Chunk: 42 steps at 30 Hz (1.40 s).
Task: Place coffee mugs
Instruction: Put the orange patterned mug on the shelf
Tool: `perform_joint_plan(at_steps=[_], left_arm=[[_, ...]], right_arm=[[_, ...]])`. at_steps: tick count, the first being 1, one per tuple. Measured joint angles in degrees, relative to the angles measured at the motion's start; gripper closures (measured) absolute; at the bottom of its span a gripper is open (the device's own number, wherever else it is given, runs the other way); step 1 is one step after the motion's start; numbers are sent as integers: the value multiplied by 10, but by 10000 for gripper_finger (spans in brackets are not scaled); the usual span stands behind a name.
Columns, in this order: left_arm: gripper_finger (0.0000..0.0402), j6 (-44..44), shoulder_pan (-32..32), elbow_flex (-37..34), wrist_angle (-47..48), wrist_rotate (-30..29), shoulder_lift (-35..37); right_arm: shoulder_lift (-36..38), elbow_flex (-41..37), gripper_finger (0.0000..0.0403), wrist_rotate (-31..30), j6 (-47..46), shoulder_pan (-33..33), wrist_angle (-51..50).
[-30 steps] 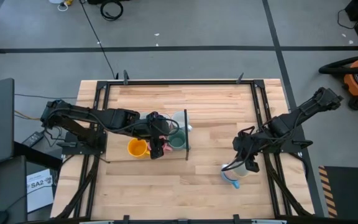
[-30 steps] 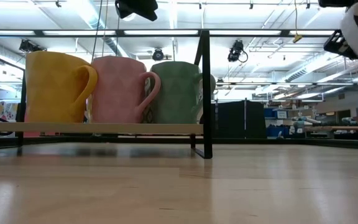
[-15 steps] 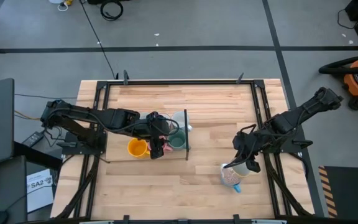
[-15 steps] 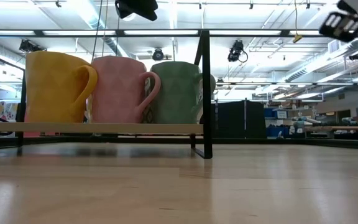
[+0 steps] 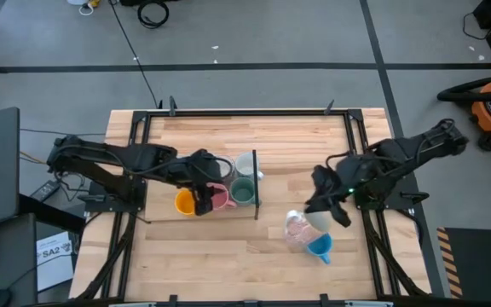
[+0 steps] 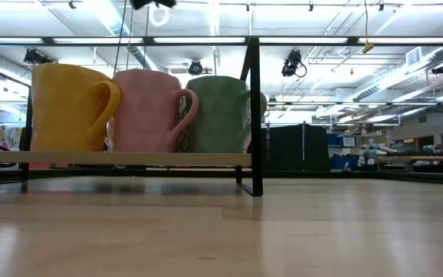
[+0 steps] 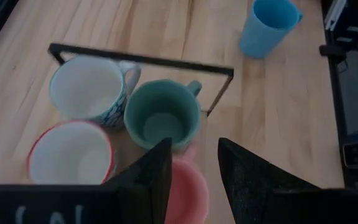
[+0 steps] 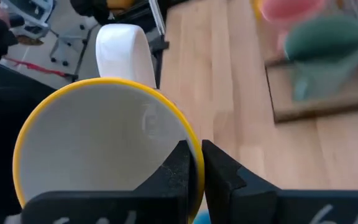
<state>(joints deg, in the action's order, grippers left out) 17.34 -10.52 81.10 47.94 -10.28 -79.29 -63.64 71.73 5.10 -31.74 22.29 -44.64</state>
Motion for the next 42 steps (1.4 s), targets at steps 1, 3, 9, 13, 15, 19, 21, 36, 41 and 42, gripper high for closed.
perform_joint_plan(at_steps=[1,3,9,13,15,19,21,36,41,42], left_arm=[[264,0,0,0,10,0,8],[264,0,0,0,27,0,25],[264,0,0,0,84,-5,67],[264,0,1,0,115,-10,86],[264,0,1,0,125,-11,96],[264,0,1,0,160,-15,110],[264,0,1,0,178,-15,115],[264,1,1,1,202,-17,120],[264,1,1,1,201,-17,120],[264,1,1,1,200,-17,120]], right_arm=[[-23,25,373,3,17,-3,-3],[-69,73,373,9,52,-8,-3],[-220,208,372,35,149,-23,-9],[-323,291,372,36,189,-34,-22],[-370,326,372,36,198,-39,-24],[-453,384,372,34,202,-48,-23],[-488,408,372,34,202,-52,-23],[-629,444,371,18,242,-58,-28],[-636,444,371,0,283,-53,-39],[-636,444,371,-8,296,-51,-46]])
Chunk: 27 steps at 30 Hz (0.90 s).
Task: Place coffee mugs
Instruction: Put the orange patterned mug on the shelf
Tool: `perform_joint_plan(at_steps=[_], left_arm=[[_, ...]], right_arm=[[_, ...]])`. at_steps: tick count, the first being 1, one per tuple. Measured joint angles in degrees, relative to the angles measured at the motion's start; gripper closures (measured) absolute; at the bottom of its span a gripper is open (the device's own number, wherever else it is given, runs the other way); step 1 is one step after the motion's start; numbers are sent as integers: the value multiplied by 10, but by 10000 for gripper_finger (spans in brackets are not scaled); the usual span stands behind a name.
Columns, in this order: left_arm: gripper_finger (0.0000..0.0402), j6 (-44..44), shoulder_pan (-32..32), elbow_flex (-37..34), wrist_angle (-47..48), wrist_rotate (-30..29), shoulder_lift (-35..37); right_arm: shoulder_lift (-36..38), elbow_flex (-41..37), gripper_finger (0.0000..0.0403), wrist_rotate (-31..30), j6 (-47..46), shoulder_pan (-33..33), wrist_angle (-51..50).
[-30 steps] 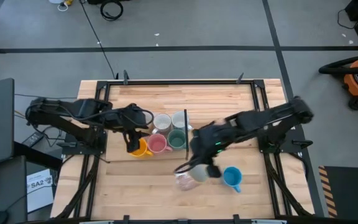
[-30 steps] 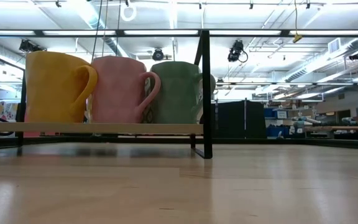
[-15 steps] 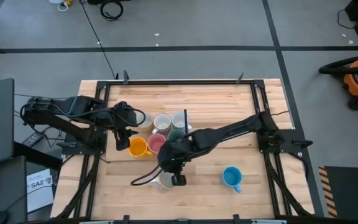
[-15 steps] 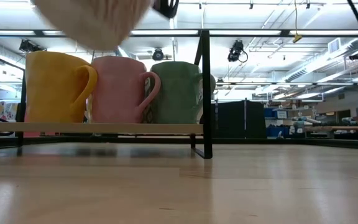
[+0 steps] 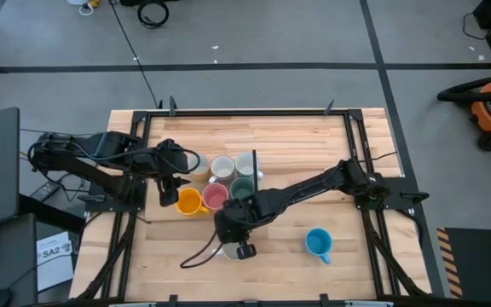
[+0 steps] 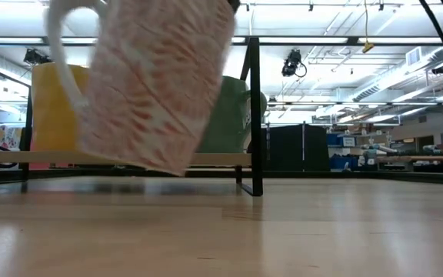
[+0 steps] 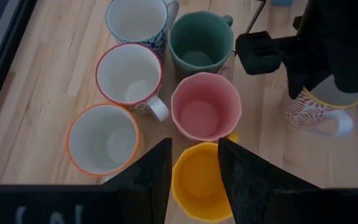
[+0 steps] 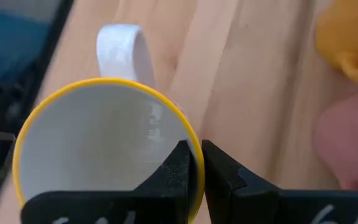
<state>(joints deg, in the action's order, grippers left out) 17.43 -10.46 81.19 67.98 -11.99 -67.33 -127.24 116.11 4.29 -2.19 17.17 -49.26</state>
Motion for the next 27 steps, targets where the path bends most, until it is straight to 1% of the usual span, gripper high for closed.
perform_joint_plan(at_steps=[5,9,15,22,27], left_arm=[[264,0,0,0,-3,0,0],[264,0,0,0,-4,0,0],[264,0,0,0,-5,0,0],[264,0,0,0,-6,0,0],[264,0,0,0,-7,0,0]], right_arm=[[-1,0,370,-6,62,9,-20],[-1,0,370,-2,87,18,-20],[-1,-10,370,13,95,25,-32],[-2,-35,368,13,98,26,-32],[-2,-37,361,13,99,26,-29]])
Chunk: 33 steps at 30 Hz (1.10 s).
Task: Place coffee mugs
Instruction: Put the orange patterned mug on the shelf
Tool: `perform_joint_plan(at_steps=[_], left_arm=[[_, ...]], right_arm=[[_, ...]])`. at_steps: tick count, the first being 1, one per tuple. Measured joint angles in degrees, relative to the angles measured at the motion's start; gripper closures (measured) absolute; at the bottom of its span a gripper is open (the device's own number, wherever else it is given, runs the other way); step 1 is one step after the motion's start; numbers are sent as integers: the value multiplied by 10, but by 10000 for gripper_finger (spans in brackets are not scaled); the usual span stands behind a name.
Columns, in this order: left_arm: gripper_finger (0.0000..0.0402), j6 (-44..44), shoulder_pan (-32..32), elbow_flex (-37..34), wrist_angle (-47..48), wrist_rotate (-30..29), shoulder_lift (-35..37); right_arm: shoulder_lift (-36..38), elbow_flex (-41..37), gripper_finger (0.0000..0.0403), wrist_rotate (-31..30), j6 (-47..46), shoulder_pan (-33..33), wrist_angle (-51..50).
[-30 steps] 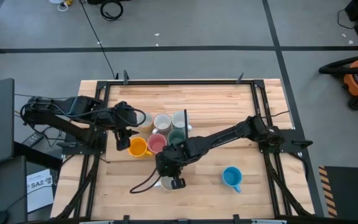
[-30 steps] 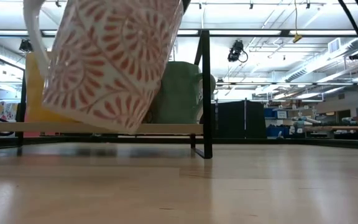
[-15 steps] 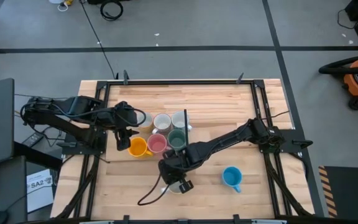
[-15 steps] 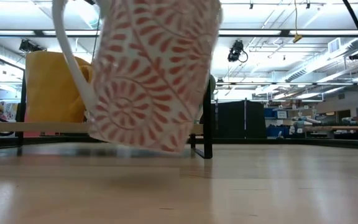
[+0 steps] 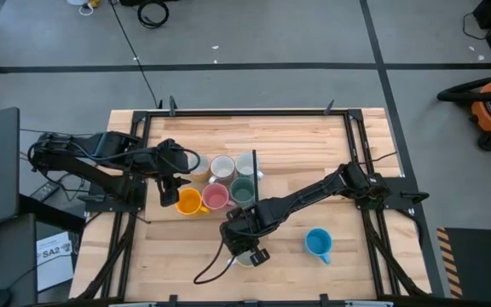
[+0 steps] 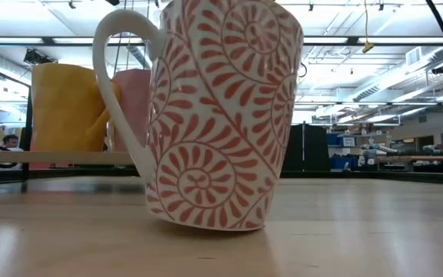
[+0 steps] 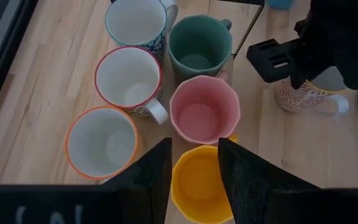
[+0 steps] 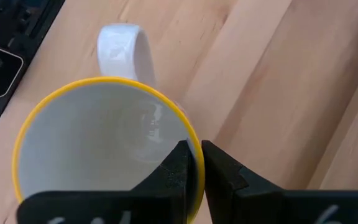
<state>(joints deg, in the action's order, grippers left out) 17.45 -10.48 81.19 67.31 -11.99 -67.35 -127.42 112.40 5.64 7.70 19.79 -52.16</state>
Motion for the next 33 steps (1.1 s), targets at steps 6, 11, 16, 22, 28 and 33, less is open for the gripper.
perform_joint_plan(at_steps=[6,11,16,22,28,33], left_arm=[[264,3,0,0,0,0,0],[264,3,0,0,0,0,0],[264,4,0,0,0,0,0],[264,4,0,0,0,0,0],[264,5,0,0,0,0,0],[264,15,0,0,0,0,0]], right_arm=[[0,0,354,0,-1,0,2],[0,0,349,0,-3,-4,9],[0,0,331,11,-5,-10,11],[0,0,283,17,-5,-12,14],[0,4,253,11,-5,-12,26],[2,35,253,-1,-2,-12,10]])
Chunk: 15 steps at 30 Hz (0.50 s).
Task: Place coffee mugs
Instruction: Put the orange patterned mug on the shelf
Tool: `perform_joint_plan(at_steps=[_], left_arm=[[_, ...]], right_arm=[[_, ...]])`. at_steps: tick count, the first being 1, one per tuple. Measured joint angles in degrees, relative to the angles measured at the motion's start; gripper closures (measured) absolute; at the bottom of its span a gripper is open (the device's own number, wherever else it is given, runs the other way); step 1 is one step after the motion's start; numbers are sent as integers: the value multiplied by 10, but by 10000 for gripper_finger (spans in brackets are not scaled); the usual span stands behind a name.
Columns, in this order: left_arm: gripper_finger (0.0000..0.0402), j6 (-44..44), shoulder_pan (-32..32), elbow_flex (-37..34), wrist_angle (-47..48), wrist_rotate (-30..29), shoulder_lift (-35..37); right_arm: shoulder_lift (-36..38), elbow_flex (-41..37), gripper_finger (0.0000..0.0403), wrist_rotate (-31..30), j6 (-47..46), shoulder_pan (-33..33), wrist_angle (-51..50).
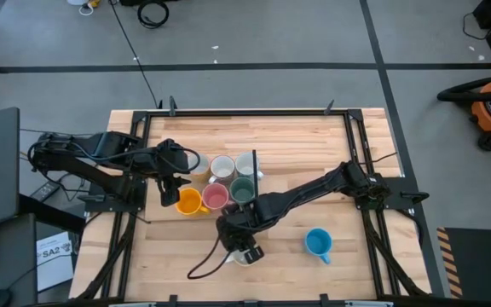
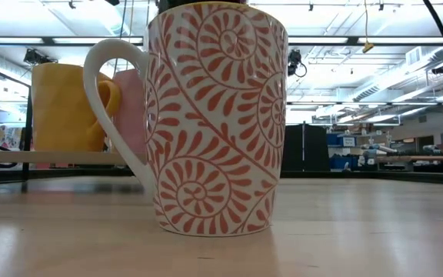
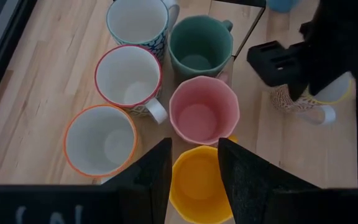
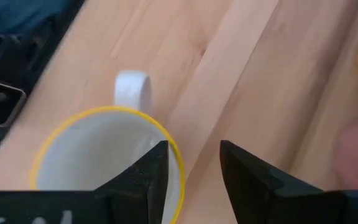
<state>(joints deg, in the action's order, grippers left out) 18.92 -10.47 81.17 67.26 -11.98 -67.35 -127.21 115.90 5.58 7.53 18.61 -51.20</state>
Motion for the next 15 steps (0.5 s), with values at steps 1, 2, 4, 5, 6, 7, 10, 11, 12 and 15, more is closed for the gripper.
perform_joint_plan(at_steps=[1,2,4,5,6,7,10,11,12,15], left_arm=[[264,0,0,0,0,0,0],[264,0,0,0,0,0,0],[264,0,0,0,0,0,0],[264,0,0,0,-1,0,0],[264,0,0,0,-2,0,0],[264,0,0,0,-3,0,0],[264,0,0,0,-9,0,-1],[264,0,0,-1,-14,0,-2],[264,0,0,-1,-19,0,-2],[264,0,0,-1,-45,0,-2]], right_arm=[[1,10,253,0,0,0,-3],[2,22,253,0,0,1,-7],[9,49,253,0,1,1,-29],[11,63,253,0,1,1,-41],[14,79,254,0,2,1,-55],[17,91,254,-1,2,2,-76],[34,123,254,-4,2,2,-121],[43,128,254,-8,2,2,-134],[53,131,254,-15,2,3,-149],[84,132,254,-32,-1,8,-188]])
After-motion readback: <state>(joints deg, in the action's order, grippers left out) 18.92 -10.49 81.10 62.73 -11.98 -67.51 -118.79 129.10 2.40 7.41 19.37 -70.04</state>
